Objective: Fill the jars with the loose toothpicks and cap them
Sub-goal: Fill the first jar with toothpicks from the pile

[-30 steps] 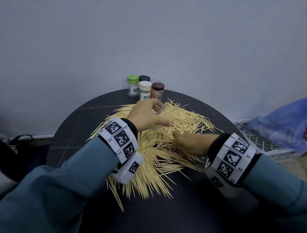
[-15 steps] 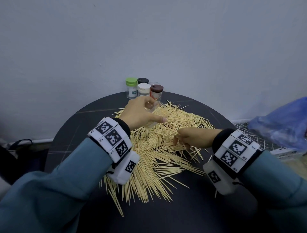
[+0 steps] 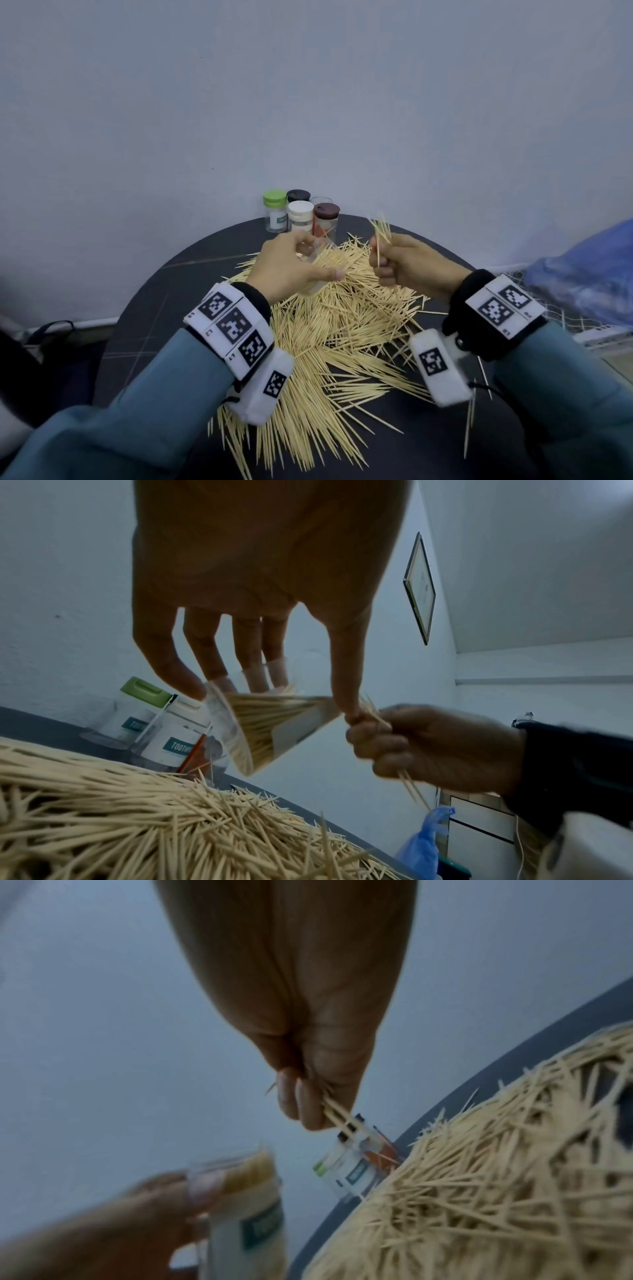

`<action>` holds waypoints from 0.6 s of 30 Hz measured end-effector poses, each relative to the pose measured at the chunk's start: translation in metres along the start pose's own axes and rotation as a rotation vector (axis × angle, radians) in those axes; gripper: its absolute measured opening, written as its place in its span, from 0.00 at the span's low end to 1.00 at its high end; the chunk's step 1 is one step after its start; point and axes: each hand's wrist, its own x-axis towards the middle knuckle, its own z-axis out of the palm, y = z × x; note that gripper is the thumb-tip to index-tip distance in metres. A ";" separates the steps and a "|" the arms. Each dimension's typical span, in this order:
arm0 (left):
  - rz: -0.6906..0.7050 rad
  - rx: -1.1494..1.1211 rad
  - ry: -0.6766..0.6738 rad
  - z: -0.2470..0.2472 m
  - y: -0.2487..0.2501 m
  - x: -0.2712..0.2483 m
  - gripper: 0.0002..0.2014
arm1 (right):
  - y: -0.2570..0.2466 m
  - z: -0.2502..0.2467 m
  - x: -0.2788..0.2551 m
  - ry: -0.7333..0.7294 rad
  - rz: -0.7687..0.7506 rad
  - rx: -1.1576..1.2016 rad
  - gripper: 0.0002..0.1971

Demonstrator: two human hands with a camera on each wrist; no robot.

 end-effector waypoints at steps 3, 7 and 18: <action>-0.009 -0.010 -0.053 0.005 0.000 -0.001 0.32 | -0.013 0.008 0.004 0.059 -0.129 0.232 0.14; -0.036 -0.075 -0.116 0.011 0.000 -0.002 0.30 | -0.022 0.020 0.007 0.080 -0.252 0.381 0.13; -0.026 -0.228 -0.171 0.022 -0.004 0.000 0.26 | 0.006 0.034 0.009 0.150 -0.400 0.183 0.11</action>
